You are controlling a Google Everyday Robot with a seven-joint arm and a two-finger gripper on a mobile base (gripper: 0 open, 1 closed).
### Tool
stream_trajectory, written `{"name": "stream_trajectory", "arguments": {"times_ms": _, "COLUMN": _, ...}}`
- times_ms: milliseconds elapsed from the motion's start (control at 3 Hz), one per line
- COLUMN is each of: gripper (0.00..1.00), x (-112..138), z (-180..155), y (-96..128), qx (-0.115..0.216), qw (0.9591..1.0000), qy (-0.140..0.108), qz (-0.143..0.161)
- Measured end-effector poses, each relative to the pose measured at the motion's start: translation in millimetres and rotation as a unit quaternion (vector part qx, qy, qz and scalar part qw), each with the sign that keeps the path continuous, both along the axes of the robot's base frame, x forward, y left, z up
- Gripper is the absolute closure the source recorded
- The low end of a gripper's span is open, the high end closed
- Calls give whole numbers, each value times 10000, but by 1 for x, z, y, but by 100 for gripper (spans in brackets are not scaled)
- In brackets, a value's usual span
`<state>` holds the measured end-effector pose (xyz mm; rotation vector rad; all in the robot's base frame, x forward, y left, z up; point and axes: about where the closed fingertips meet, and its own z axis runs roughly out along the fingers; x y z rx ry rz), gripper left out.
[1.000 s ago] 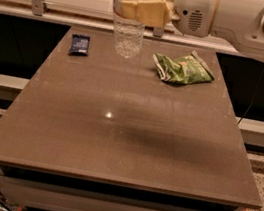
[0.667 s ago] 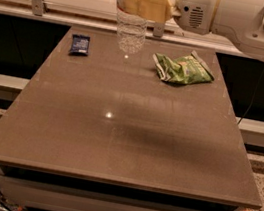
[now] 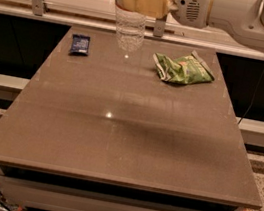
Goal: Move water bottle near rxbar blueberry
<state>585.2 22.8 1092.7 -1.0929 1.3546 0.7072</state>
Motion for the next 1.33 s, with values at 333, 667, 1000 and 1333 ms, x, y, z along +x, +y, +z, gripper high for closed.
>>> {"name": "stream_trajectory", "arguments": {"times_ms": 333, "gripper": 100, "x": 35, "z": -6, "y": 7, "qx": -321, "qw": 9991, "qy": 250, "qz": -151}}
{"name": "stream_trajectory", "arguments": {"times_ms": 667, "gripper": 100, "x": 75, "z": -26, "y": 15, "qx": -569, "qw": 9965, "qy": 530, "qz": -321}}
{"name": "stream_trajectory", "arguments": {"times_ms": 1000, "gripper": 100, "x": 108, "z": -50, "y": 22, "qx": -609, "qw": 9944, "qy": 727, "qz": -461}}
{"name": "stream_trajectory", "arguments": {"times_ms": 1333, "gripper": 100, "x": 134, "z": -72, "y": 32, "qx": -440, "qw": 9947, "qy": 738, "qz": -558}}
